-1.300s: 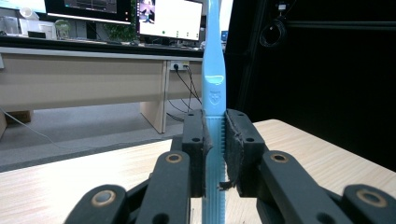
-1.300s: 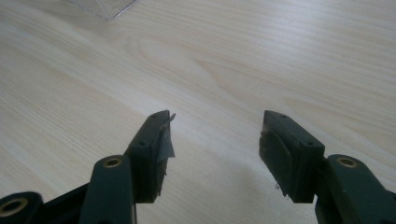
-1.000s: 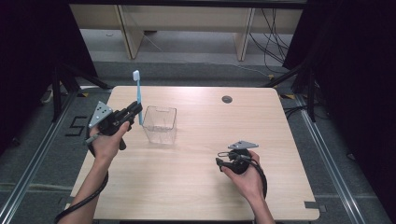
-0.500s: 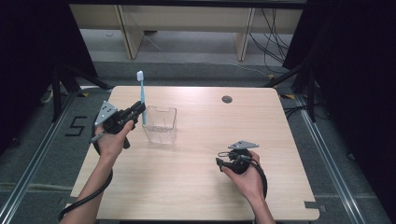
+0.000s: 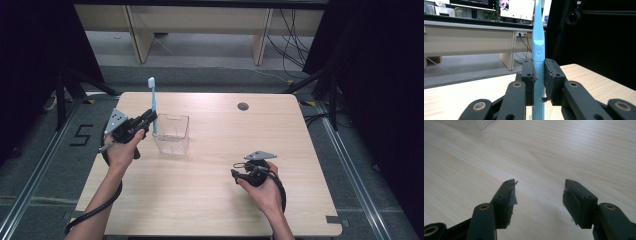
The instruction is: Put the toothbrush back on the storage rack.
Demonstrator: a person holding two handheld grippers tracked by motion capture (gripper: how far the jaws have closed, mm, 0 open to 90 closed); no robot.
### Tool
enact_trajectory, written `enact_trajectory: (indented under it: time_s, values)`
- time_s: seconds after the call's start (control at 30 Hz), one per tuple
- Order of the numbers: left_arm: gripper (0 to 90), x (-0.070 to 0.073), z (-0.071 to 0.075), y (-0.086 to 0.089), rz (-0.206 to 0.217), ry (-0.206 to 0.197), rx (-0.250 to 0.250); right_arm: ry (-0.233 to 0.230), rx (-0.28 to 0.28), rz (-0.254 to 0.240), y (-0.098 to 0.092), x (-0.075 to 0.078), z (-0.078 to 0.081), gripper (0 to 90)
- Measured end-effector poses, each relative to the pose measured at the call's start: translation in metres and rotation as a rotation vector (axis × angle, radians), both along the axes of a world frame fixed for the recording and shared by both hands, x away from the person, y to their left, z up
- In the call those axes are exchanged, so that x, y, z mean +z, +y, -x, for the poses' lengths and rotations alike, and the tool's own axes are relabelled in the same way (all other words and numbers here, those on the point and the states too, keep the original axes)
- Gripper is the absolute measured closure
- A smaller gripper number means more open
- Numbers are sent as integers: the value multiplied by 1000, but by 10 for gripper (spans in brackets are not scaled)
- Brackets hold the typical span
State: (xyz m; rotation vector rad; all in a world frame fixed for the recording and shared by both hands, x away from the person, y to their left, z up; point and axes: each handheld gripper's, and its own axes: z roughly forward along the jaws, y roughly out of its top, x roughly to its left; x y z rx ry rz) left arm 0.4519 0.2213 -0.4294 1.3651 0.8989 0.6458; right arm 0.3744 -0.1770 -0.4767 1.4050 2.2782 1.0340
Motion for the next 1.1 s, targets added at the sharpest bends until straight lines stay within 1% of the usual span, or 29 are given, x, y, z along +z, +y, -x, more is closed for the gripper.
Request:
enact_trajectory:
  time_s: [0.27,0.33,0.37,0.4,0.43,0.5,0.53,0.63,0.73,0.77,0.8,0.83,0.87,0.9,0.93,0.97,1.1]
  values:
    - [784,-2,-1,0,-4,4,2,0,0,0,0,0,0,437]
    - [784,-3,-1,1,-6,5,3,-19,-1,28,-1,0,0,437]
    - [784,-4,-1,1,-5,5,3,-8,-6,19,-1,1,0,437]
    - [784,-4,-1,1,-5,6,3,-21,2,28,-2,0,-1,437]
    - [784,-5,-1,1,-9,7,2,-22,2,29,-2,0,-1,436]
    - [784,-5,-1,1,-8,8,3,-3,-13,12,0,1,1,437]
    - [784,-6,-1,1,-6,9,4,-1,0,-1,0,0,0,437]
    - [784,-8,-2,2,-10,13,4,1,6,-5,0,-1,0,437]
    - [784,-9,-2,2,-11,15,5,0,4,-4,0,-1,0,437]
    - [783,-9,-2,2,-11,15,5,-7,-8,8,0,0,0,437]
    - [783,-9,-2,2,-12,16,4,-6,-11,10,0,0,0,437]
    - [783,-9,-2,2,-12,15,4,-4,-8,0,0,-1,0,437]
    - [784,-9,-1,2,-13,16,4,1,-2,7,0,-1,0,437]
    - [783,-10,-1,2,-14,16,3,-2,-12,29,0,-1,0,437]
    - [784,-10,-1,2,-13,15,3,1,-1,5,0,-1,0,437]
    - [784,-10,-1,2,-14,15,4,2,-4,0,0,-1,0,437]
    - [783,-11,0,3,-18,21,5,2,-5,17,0,0,0,437]
